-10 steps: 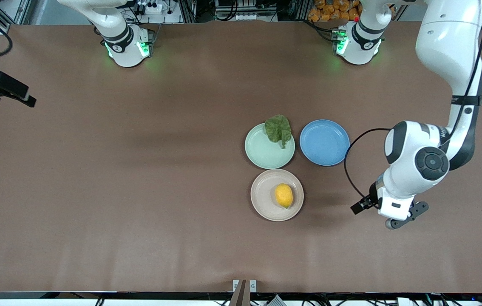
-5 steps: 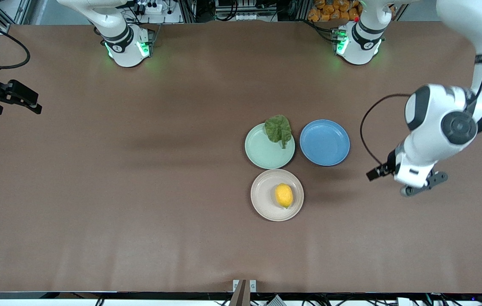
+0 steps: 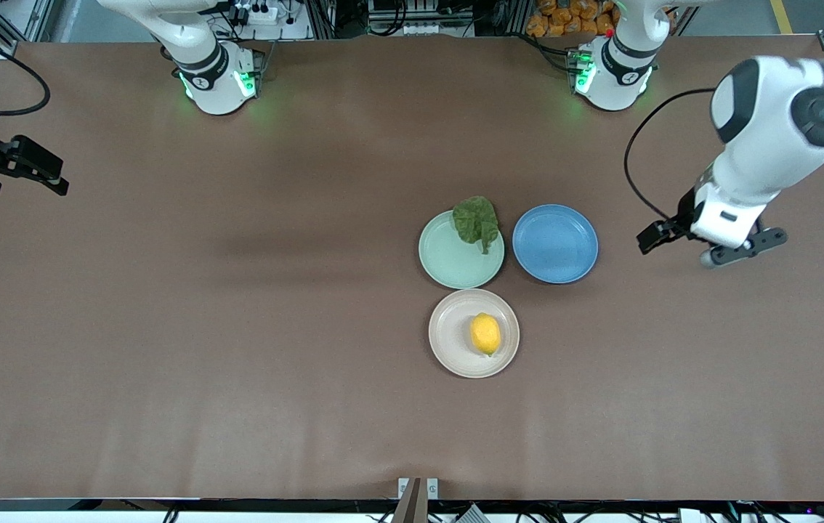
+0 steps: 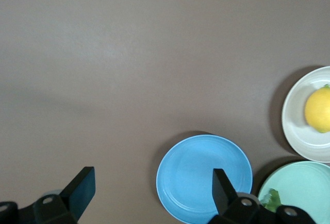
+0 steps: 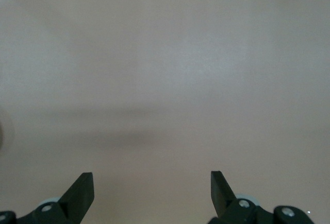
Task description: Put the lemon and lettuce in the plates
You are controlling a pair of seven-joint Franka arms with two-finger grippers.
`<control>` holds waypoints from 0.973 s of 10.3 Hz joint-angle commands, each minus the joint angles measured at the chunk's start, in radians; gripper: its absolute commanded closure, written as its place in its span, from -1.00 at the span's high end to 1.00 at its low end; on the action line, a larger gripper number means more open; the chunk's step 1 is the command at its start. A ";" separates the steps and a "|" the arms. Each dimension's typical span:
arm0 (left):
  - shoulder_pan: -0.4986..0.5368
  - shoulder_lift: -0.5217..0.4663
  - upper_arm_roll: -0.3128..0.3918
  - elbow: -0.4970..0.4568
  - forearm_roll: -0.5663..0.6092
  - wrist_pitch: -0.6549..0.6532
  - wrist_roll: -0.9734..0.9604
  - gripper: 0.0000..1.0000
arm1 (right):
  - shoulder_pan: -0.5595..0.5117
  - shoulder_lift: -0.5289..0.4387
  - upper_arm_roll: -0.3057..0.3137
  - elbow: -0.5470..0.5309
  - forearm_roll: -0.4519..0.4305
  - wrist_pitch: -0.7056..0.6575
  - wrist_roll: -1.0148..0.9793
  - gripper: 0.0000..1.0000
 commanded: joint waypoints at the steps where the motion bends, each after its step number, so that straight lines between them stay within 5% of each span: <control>1: 0.010 -0.036 0.009 0.078 -0.022 -0.018 0.130 1.00 | 0.009 -0.030 -0.008 -0.034 -0.011 0.014 -0.012 1.00; 10: 0.020 0.045 0.009 0.554 0.010 -0.541 0.393 1.00 | 0.003 -0.055 -0.010 -0.029 -0.002 -0.003 -0.002 1.00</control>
